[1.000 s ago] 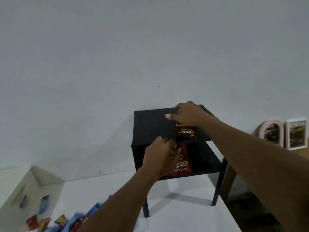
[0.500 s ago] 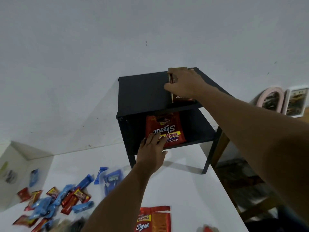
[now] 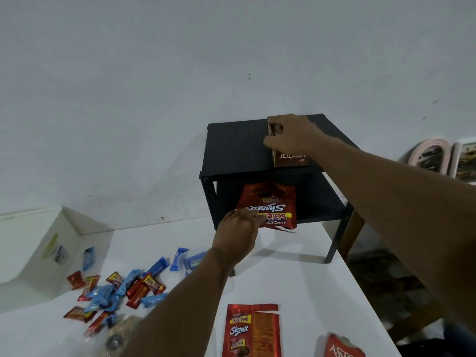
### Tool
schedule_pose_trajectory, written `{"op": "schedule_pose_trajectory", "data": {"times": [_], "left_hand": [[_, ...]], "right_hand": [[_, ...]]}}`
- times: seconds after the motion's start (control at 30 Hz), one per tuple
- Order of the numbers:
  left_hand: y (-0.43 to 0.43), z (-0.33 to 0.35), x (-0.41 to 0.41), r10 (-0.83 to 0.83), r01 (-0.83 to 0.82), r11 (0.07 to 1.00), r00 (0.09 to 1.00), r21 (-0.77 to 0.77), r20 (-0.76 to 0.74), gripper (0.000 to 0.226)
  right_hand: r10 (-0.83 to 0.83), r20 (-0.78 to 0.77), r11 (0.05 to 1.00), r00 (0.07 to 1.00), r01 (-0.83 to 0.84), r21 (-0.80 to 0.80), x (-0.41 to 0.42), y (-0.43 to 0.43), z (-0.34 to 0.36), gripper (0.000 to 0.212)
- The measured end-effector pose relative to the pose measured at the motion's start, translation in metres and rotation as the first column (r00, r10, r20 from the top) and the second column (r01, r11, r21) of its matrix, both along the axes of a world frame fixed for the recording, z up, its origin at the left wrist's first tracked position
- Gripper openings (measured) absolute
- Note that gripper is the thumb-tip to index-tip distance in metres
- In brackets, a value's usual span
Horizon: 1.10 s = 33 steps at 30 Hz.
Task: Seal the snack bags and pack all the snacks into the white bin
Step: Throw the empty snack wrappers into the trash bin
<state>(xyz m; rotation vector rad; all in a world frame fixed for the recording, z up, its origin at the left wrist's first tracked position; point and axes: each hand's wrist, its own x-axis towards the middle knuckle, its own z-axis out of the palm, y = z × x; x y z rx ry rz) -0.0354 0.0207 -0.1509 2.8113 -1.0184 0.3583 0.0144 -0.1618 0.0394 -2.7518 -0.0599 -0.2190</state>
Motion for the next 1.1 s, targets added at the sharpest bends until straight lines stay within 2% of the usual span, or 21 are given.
{"op": "schedule_pose_trajectory", "data": {"times": [0.17, 0.27, 0.33, 0.4, 0.47, 0.57, 0.67, 0.73, 0.87, 1.0, 1.1], "left_hand": [[0.035, 0.015, -0.034, -0.016, 0.018, 0.999, 0.998, -0.031, 0.067, 0.043], [0.069, 0.023, -0.064, -0.047, 0.051, 0.998, 0.993, -0.033, 0.109, 0.046], [0.098, 0.025, -0.083, -0.061, 0.067, 0.997, 0.992, -0.045, 0.107, 0.046], [0.134, 0.028, -0.104, -0.048, 0.055, 0.997, 0.992, -0.059, 0.116, 0.043], [0.175, 0.030, -0.125, -0.020, 0.031, 0.996, 0.991, -0.082, 0.130, 0.043], [0.252, 0.032, -0.162, 0.108, -0.102, 0.993, 0.988, -0.057, 0.109, 0.038], [0.345, 0.033, -0.210, 0.354, -0.355, 0.933, 0.935, -0.063, -0.022, 0.032], [0.410, 0.026, -0.252, 0.549, -0.560, 0.825, 0.826, -0.077, -0.129, 0.030], [0.529, 0.005, -0.353, 0.803, -0.861, 0.505, 0.492, -0.052, -0.336, 0.031], [0.612, -0.025, -0.472, 0.854, -0.990, 0.143, 0.127, -0.007, -0.505, 0.025], [0.645, -0.054, -0.558, 0.784, -0.987, -0.158, -0.116, -0.016, -0.610, 0.019]], "right_hand": [[0.055, -0.016, 0.998, 0.998, -0.055, 0.002, -0.032, 0.042, 0.007, 0.061], [0.064, -0.004, 0.998, 0.998, -0.064, 0.005, -0.055, 0.081, 0.014, 0.057], [0.101, -0.010, 0.995, 0.995, -0.101, 0.027, -0.069, 0.113, 0.015, 0.050], [0.151, -0.002, 0.988, 0.989, -0.151, 0.023, -0.083, 0.153, 0.017, 0.028], [0.214, 0.002, 0.976, 0.977, -0.214, 0.039, -0.094, 0.199, 0.017, 0.024], [0.314, -0.027, 0.949, 0.949, -0.313, 0.047, -0.110, 0.282, 0.009, 0.033], [0.441, -0.084, 0.897, 0.894, -0.436, 0.067, -0.128, 0.383, -0.007, 0.041], [0.552, -0.147, 0.834, 0.821, -0.547, 0.079, -0.144, 0.456, -0.024, 0.042], [0.752, -0.253, 0.644, 0.608, -0.760, 0.088, -0.200, 0.609, -0.063, 0.048], [0.880, -0.356, 0.395, 0.316, -0.901, 0.177, -0.292, 0.735, -0.112, 0.019], [0.904, -0.414, 0.225, 0.102, -0.939, 0.260, -0.367, 0.803, -0.159, 0.031]]}}
